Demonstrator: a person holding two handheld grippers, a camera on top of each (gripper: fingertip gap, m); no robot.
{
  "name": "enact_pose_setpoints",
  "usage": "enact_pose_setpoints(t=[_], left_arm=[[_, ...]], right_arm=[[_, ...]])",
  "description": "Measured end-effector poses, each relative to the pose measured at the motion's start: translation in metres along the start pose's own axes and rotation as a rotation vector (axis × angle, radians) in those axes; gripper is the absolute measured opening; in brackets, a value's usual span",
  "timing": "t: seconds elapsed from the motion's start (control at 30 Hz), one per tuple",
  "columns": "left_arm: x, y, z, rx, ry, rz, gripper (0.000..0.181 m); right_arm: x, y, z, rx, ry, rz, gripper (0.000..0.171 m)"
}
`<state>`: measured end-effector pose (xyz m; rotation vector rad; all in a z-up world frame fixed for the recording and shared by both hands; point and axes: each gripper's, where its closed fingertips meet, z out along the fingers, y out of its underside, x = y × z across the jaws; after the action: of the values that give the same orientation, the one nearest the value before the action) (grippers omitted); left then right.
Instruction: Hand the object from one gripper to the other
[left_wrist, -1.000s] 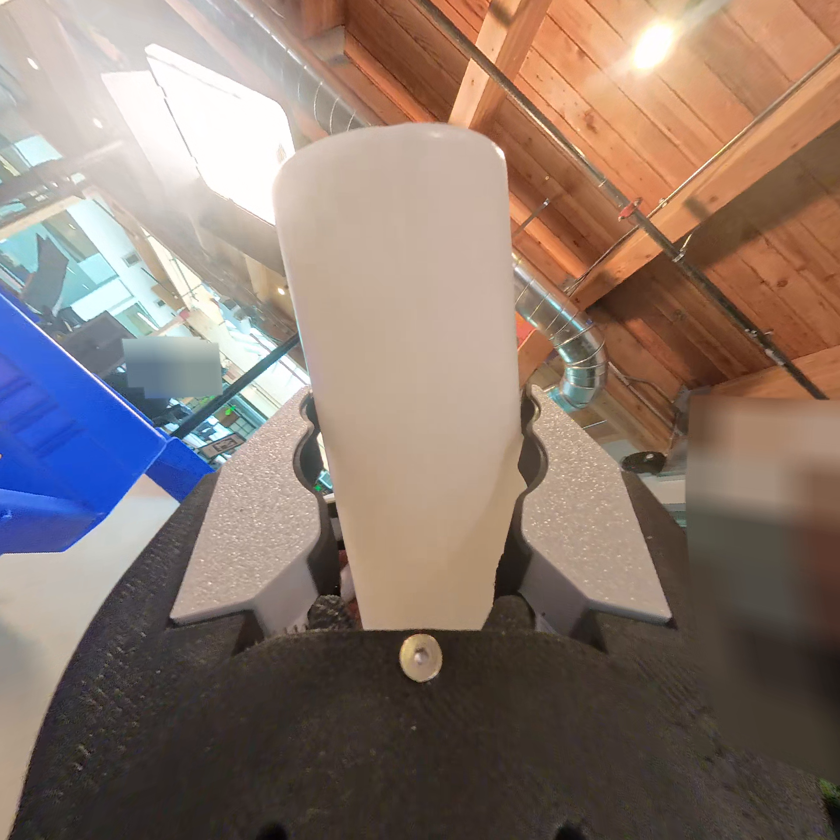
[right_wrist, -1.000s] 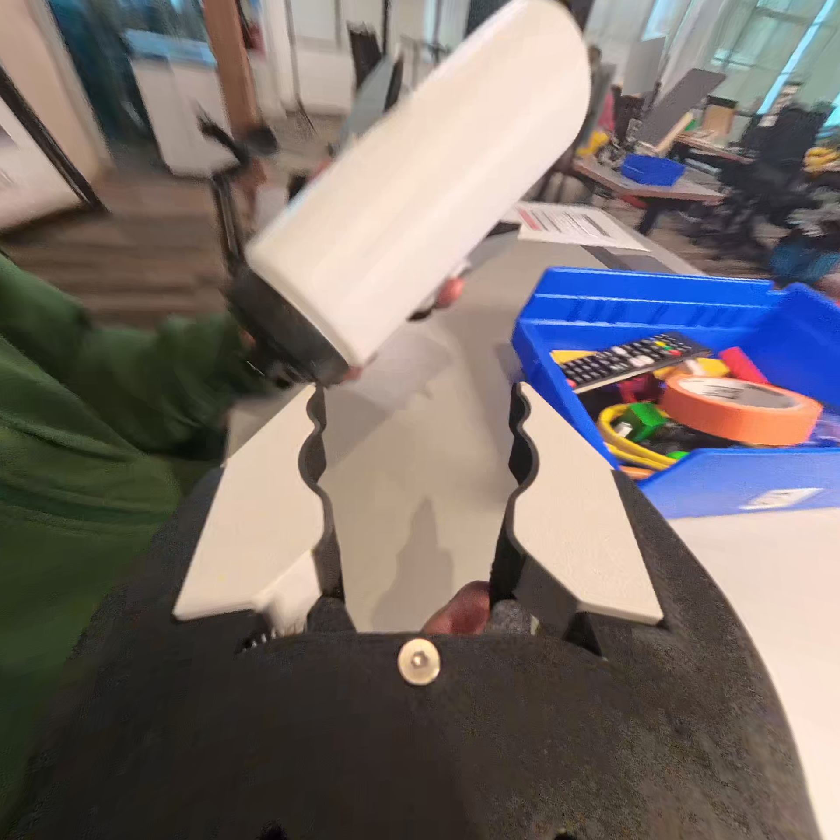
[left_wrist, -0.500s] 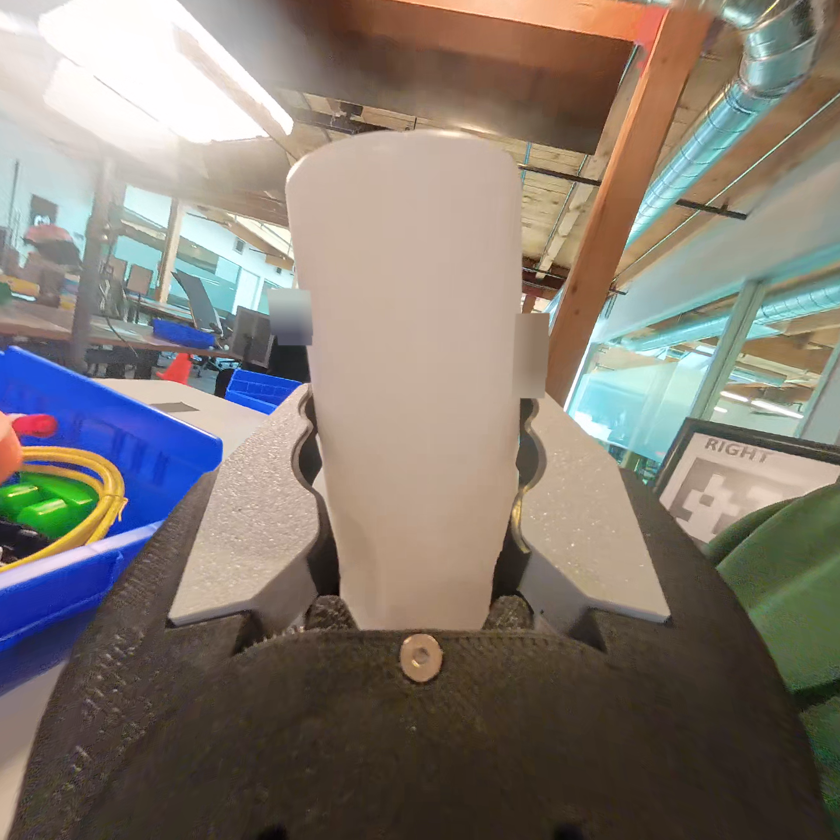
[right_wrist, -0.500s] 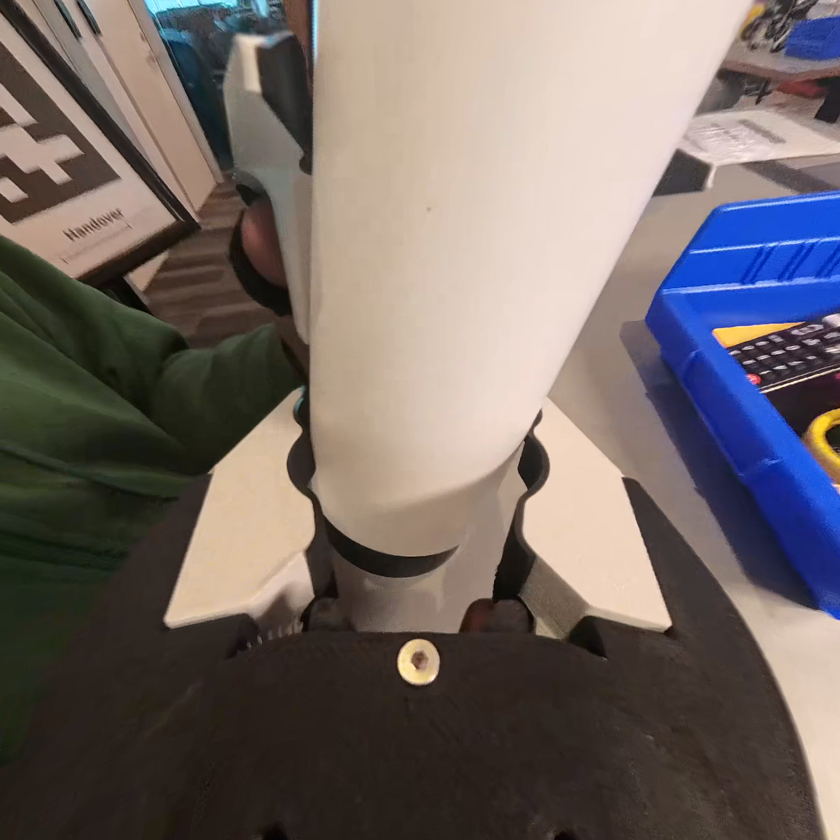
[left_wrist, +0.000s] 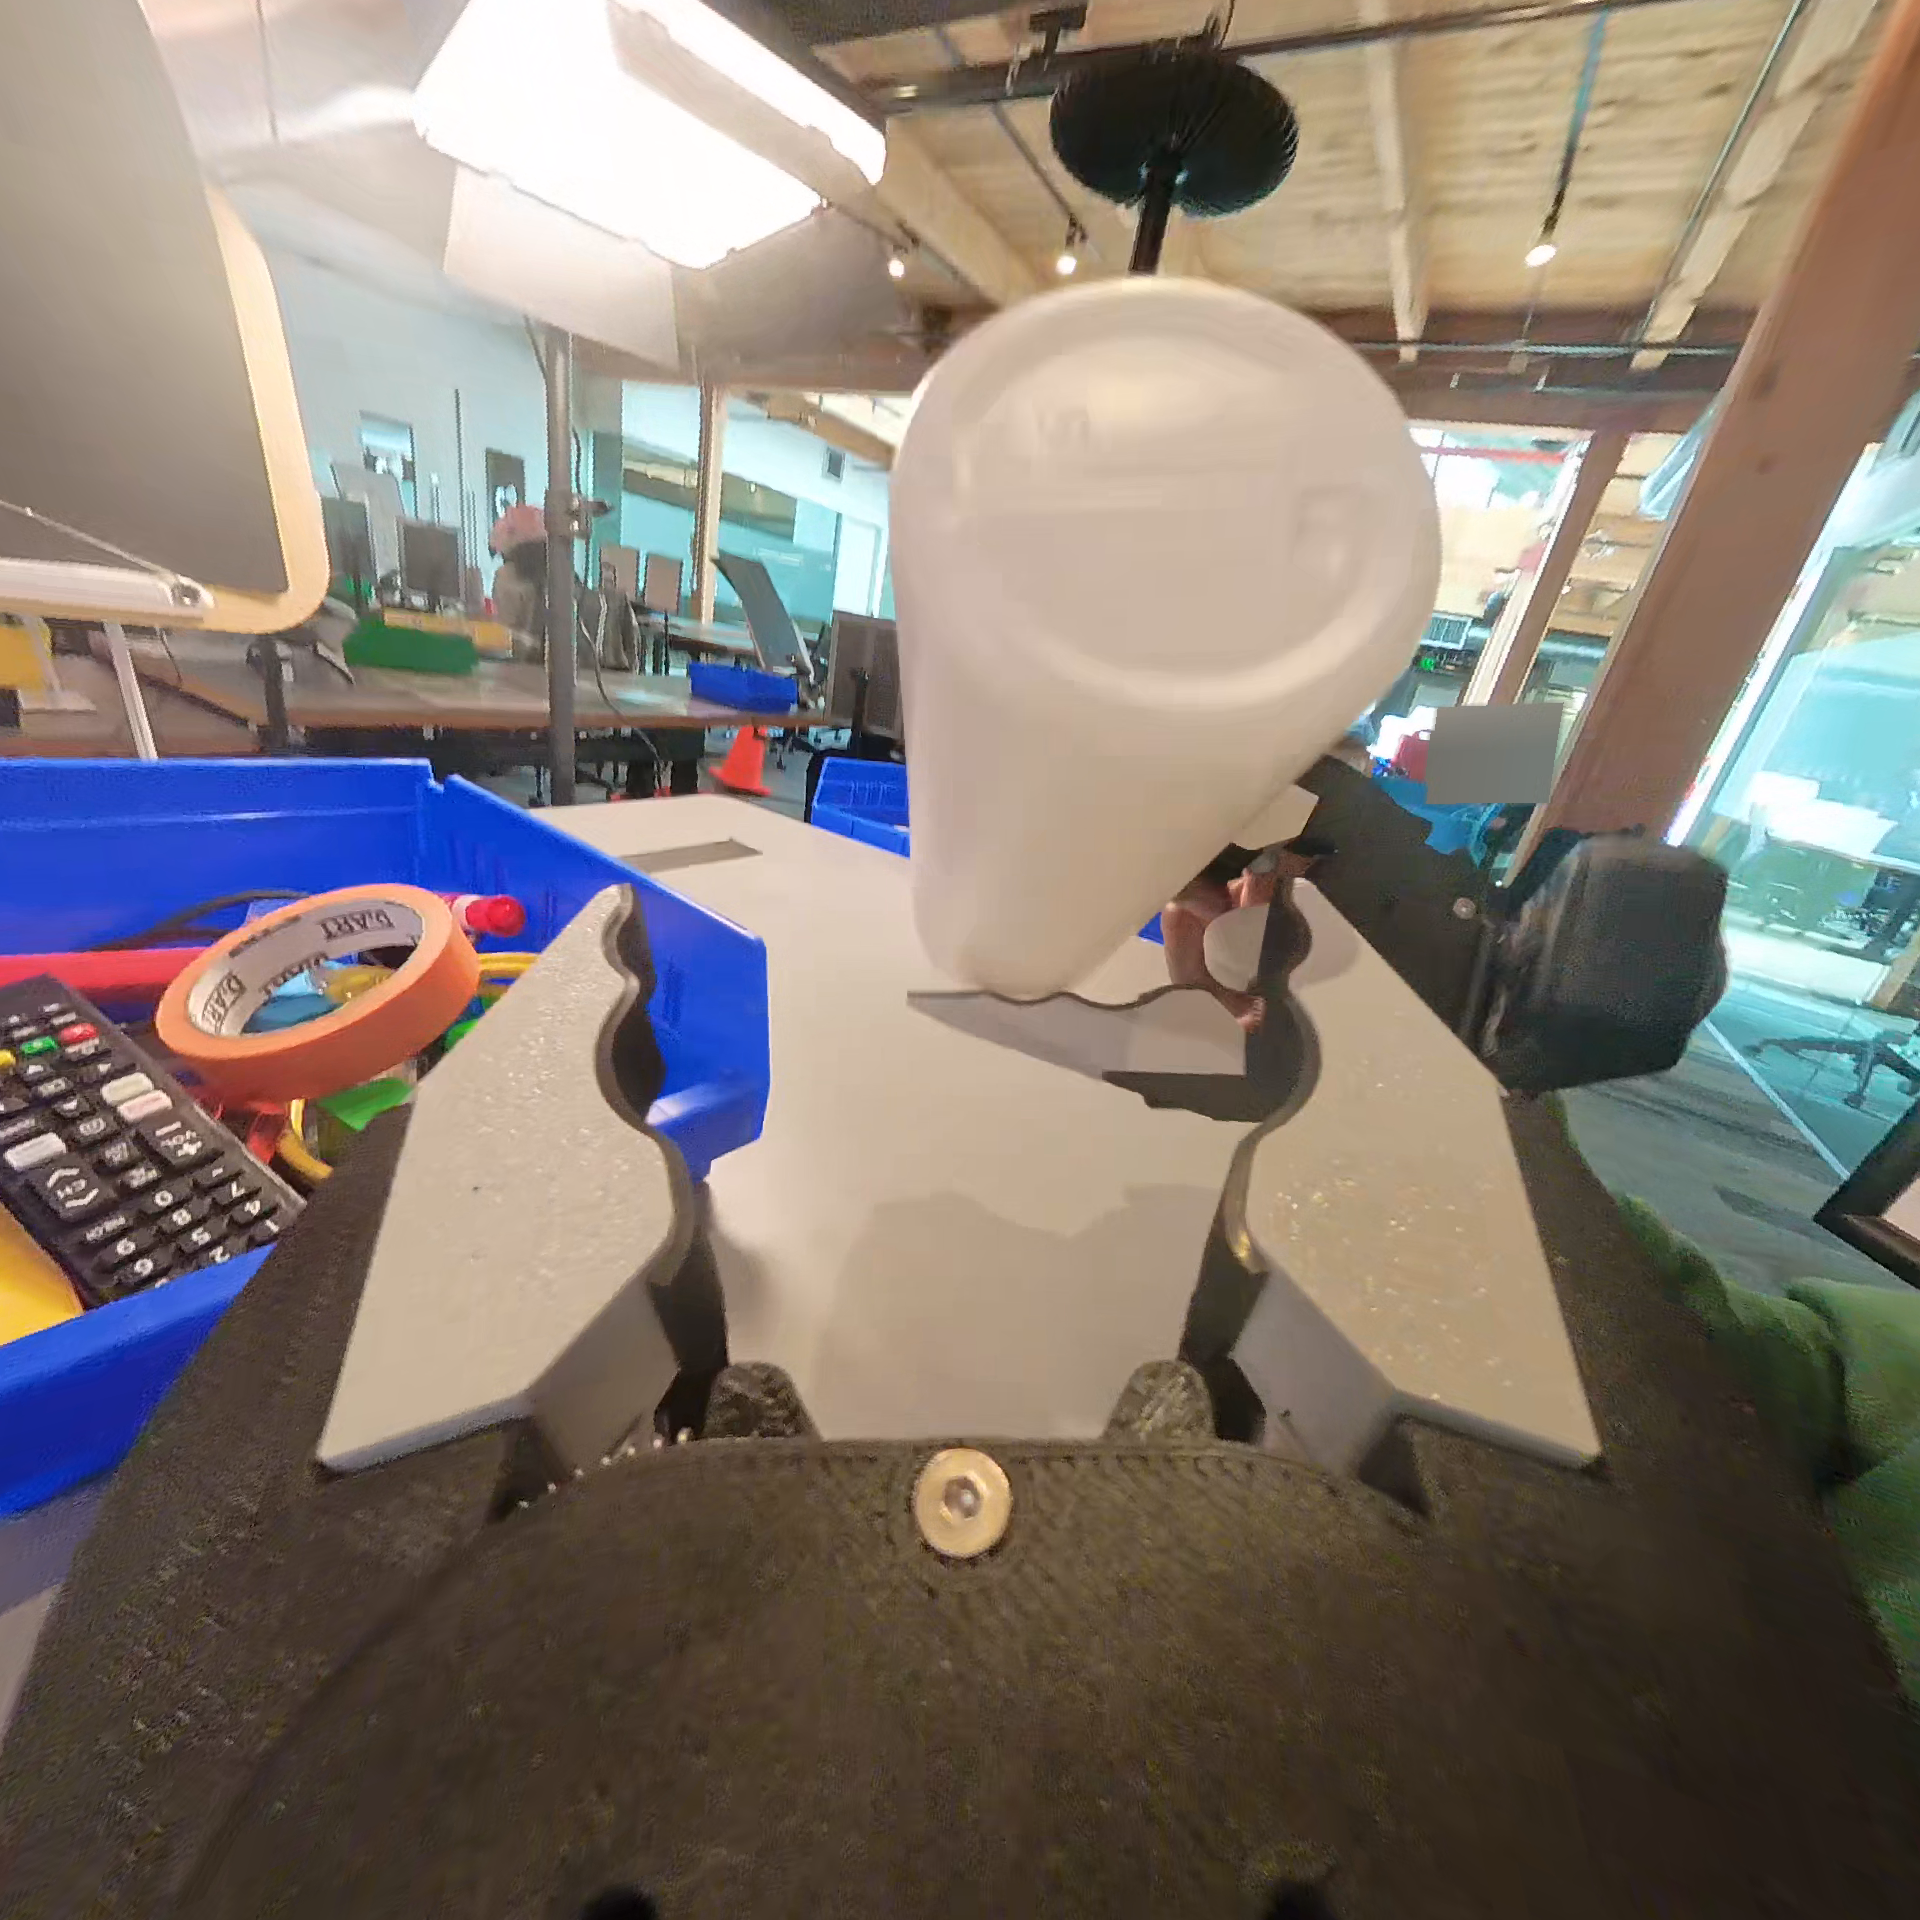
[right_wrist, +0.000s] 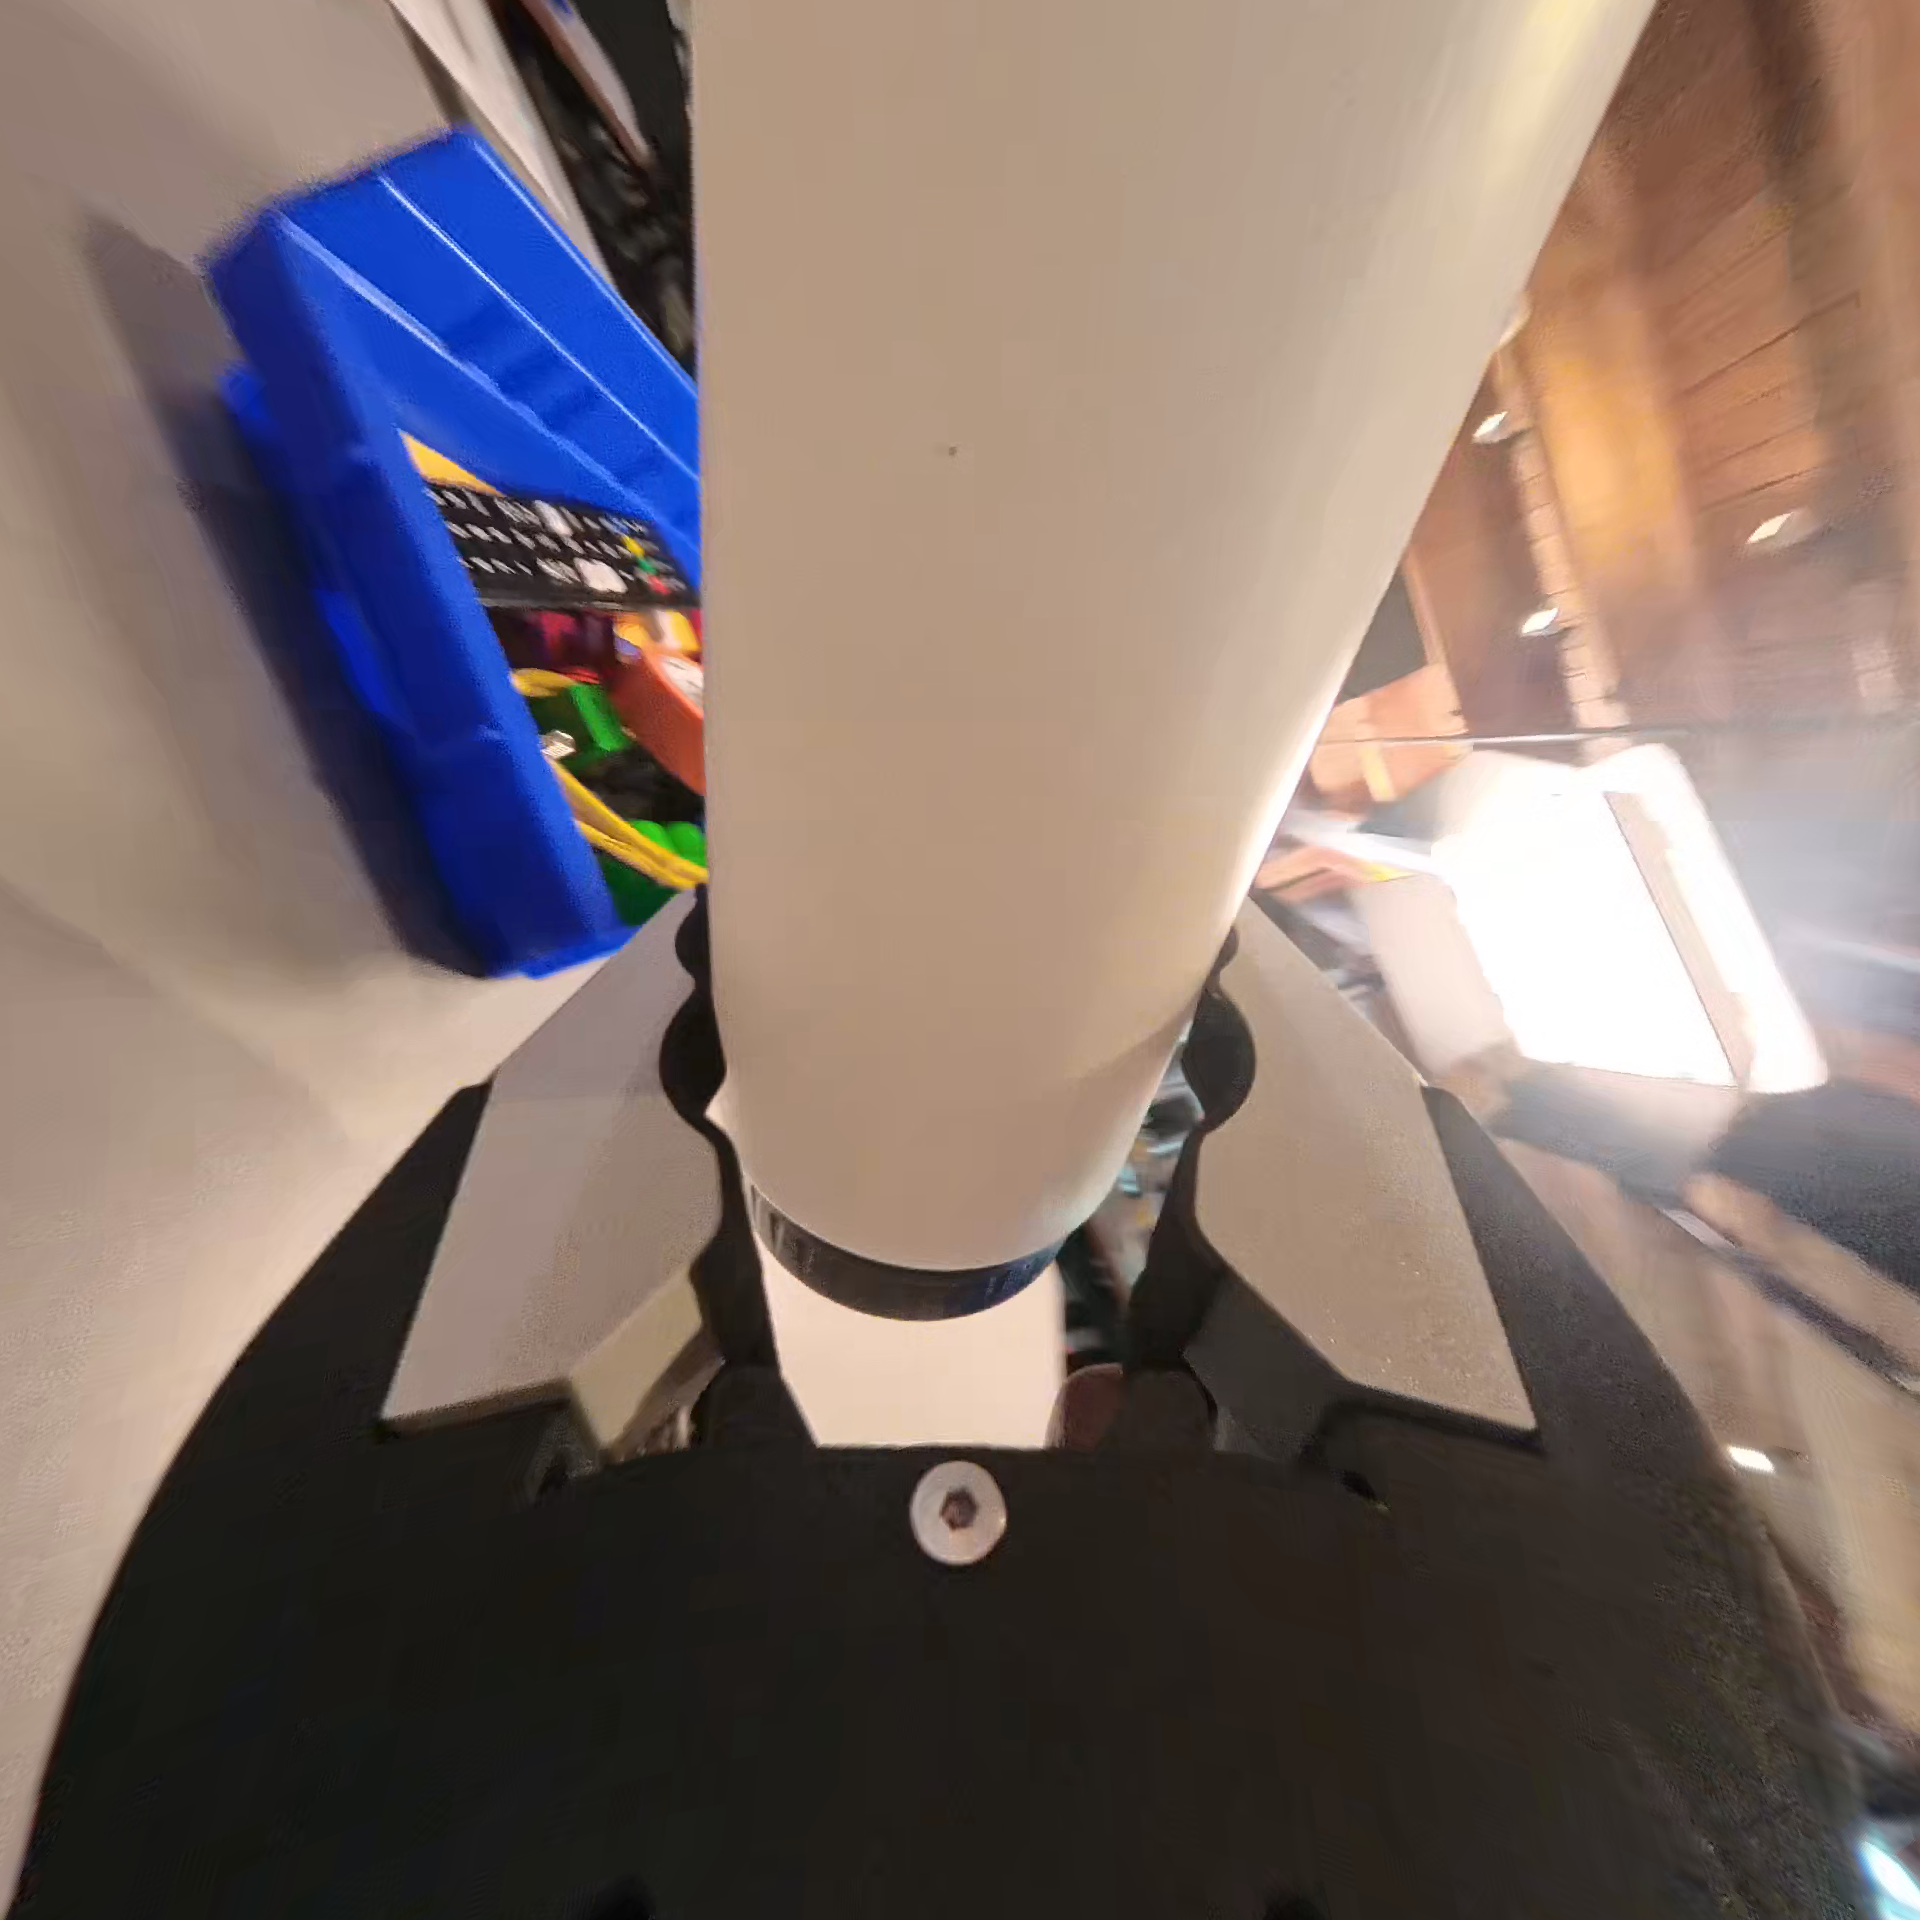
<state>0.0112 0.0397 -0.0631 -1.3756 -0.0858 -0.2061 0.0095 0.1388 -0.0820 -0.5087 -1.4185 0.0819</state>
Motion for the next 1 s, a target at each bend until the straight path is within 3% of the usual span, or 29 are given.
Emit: enact_pose_setpoints(t=[0.27,0.53,0.73,0.87,1.0], left_arm=[[-0.001,0.015,0.001,-0.177,-0.104,0.067,0.123],[-0.01,0.047,0.001,-0.35,-0.148,0.048,0.12],[-0.008,0.057,0.012,-0.306,-0.064,-0.104,0.12],[-0.002,0.055,0.02,-0.216,0.041,-0.303,0.119],[0.013,0.047,0.025,-0.126,0.172,-0.452,0.119]], right_arm=[[-0.013,-0.008,0.002,0.022,0.083,-0.331,0.093],[-0.014,-0.006,0.003,0.008,0.105,-0.399,0.093],[0.017,-0.002,0.0,-0.017,0.227,-0.254,0.094],[0.047,0.003,-0.007,-0.032,0.331,-0.075,0.105],[0.068,0.003,-0.015,0.018,0.383,0.209,0.097]])
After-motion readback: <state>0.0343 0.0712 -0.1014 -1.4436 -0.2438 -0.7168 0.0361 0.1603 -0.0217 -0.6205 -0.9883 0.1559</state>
